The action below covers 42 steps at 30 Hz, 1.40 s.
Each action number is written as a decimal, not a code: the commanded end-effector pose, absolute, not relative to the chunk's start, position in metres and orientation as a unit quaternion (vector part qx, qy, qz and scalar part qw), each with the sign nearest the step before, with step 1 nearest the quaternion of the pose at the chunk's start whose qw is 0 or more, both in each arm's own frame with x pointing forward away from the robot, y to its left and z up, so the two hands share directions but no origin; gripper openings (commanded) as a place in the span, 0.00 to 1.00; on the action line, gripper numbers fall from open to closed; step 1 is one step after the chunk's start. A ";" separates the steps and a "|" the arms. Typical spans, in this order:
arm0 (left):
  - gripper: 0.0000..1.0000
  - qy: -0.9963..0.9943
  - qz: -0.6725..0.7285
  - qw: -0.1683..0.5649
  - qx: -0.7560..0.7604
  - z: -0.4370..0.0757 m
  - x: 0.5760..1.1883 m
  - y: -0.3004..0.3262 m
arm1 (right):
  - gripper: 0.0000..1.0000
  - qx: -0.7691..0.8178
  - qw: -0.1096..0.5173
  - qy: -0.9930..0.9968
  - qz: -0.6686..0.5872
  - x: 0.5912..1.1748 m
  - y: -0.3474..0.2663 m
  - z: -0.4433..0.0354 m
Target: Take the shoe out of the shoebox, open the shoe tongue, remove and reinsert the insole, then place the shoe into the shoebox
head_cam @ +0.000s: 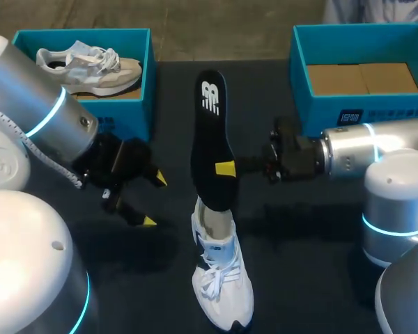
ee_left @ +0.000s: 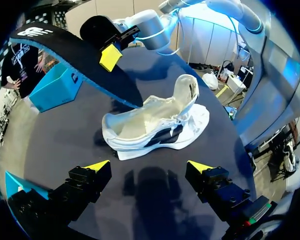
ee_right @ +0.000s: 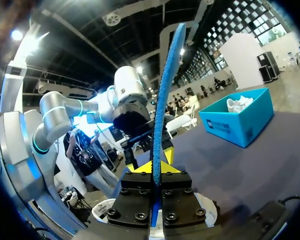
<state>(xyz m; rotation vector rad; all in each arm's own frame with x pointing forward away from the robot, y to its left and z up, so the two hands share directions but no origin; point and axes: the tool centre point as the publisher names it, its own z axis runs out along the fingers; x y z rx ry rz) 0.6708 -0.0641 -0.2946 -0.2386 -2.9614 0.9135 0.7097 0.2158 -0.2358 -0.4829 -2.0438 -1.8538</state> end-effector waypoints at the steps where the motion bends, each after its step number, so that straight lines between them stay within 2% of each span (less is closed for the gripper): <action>1: 1.00 -0.953 0.292 0.016 -0.076 -0.295 0.670 -0.065 | 0.00 -0.171 0.169 -0.720 -0.651 0.710 0.218 -0.236; 11: 1.00 -0.954 0.292 0.050 -0.055 -0.318 0.679 -0.073 | 0.00 -0.171 0.172 -0.707 -0.664 0.711 0.224 -0.261; 24: 1.00 -0.942 0.315 0.085 -0.081 -0.333 0.676 -0.079 | 0.00 -0.148 0.163 -0.717 -0.661 0.711 0.230 -0.266; 37: 1.00 -0.942 0.314 0.088 -0.078 -0.335 0.675 -0.081 | 0.00 -0.149 0.166 -0.716 -0.661 0.710 0.230 -0.267; 42: 1.00 -0.958 0.265 0.082 -0.069 -0.340 0.670 -0.085 | 0.00 -0.155 0.164 -0.713 -0.664 0.710 0.230 -0.270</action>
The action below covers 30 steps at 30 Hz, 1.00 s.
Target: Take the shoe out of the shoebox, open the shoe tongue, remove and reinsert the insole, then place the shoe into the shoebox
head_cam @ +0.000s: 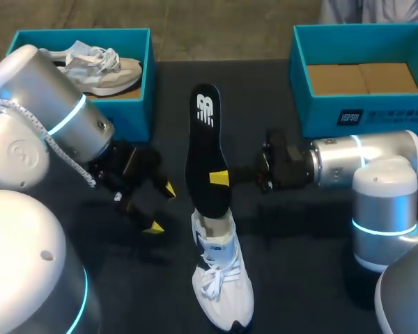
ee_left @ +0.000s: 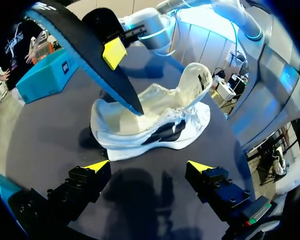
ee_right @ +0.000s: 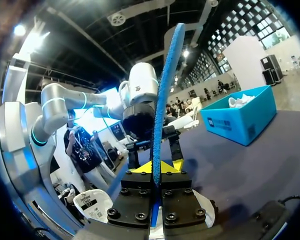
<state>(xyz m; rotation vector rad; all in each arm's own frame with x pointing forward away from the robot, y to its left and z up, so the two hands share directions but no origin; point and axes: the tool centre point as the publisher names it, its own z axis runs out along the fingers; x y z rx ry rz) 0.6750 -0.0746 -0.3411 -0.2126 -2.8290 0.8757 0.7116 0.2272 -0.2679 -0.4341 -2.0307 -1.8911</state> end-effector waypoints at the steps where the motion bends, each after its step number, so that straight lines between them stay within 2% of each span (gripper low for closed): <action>1: 1.00 -0.960 0.260 0.080 -0.068 -0.341 0.669 -0.086 | 0.00 -0.155 0.166 -0.714 -0.662 0.709 0.231 -0.270; 30: 1.00 -0.967 0.230 0.076 -0.073 -0.348 0.658 -0.093 | 0.00 -0.183 0.167 -0.728 -0.640 0.715 0.230 -0.267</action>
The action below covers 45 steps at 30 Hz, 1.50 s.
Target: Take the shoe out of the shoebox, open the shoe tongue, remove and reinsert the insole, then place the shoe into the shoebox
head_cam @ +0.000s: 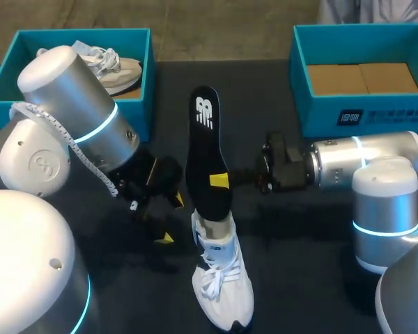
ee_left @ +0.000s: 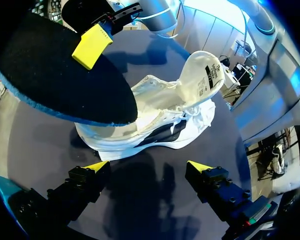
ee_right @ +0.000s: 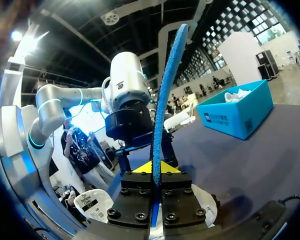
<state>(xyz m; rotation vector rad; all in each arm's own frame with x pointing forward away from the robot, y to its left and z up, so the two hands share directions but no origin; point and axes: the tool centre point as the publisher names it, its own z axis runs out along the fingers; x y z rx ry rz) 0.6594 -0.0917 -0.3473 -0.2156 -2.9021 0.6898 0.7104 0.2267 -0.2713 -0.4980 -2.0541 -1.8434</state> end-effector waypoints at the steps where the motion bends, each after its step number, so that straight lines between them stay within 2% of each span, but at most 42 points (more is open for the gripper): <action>1: 1.00 -0.967 0.230 0.076 -0.073 -0.348 0.658 -0.093 | 0.00 -0.186 0.164 -0.729 -0.638 0.716 0.231 -0.267; 23: 1.00 -0.967 0.230 0.076 -0.073 -0.348 0.658 -0.093 | 0.00 -0.241 0.125 -0.718 -0.641 0.710 0.223 -0.277; 45: 1.00 -0.967 0.230 0.076 -0.073 -0.348 0.658 -0.093 | 0.00 -0.242 0.138 -0.712 -0.645 0.707 0.225 -0.289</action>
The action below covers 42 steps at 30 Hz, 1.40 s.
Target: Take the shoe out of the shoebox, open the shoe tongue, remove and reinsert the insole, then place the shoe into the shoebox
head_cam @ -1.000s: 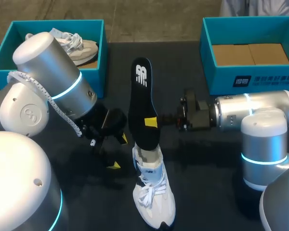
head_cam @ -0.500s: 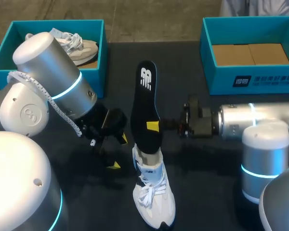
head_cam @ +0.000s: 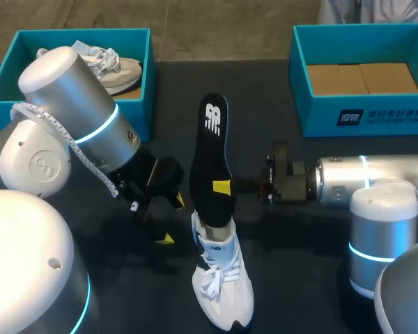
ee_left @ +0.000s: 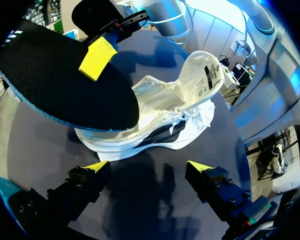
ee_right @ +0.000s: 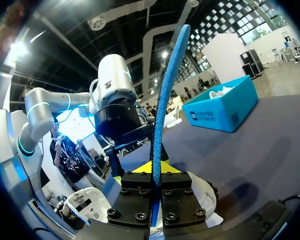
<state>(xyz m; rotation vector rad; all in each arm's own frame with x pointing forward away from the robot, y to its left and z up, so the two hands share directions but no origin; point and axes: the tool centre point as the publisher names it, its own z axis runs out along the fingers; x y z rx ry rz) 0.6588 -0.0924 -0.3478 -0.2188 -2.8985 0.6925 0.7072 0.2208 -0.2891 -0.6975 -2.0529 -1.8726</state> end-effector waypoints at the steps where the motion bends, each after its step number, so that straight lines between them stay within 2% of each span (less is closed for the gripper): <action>1: 1.00 -0.967 0.230 0.076 -0.073 -0.348 0.658 -0.093 | 0.00 -0.241 0.138 -0.712 -0.644 0.707 0.225 -0.289; 42: 1.00 -0.967 0.230 0.076 -0.073 -0.348 0.658 -0.093 | 0.00 -0.214 0.176 -0.711 -0.646 0.700 0.222 -0.313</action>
